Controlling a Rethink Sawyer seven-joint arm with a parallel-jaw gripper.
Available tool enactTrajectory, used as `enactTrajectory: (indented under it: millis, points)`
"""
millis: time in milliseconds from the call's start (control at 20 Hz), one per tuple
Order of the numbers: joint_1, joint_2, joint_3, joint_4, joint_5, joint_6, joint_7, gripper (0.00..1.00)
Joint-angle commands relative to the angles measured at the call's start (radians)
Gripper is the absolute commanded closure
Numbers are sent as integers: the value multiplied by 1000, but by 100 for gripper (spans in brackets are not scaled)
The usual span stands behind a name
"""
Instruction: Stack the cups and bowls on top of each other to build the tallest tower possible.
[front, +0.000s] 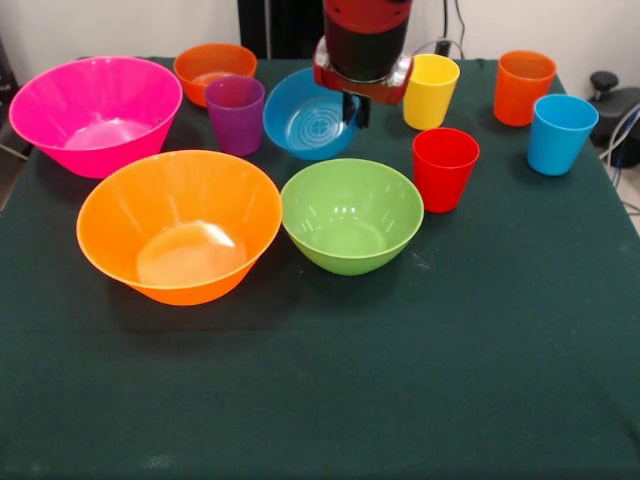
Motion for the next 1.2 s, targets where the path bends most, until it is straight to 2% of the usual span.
enactTrajectory:
  millis: [50, 900, 1000, 1200]
  points:
    - [9, 64, 92, -178, -45, 109, -98, 100]
    - [20, 150, 105, -390, -37, 249, -104, 100]
    - [22, 168, 107, -434, -35, 282, -105, 100]
    - [21, 158, 113, -457, -22, 354, -110, 100]
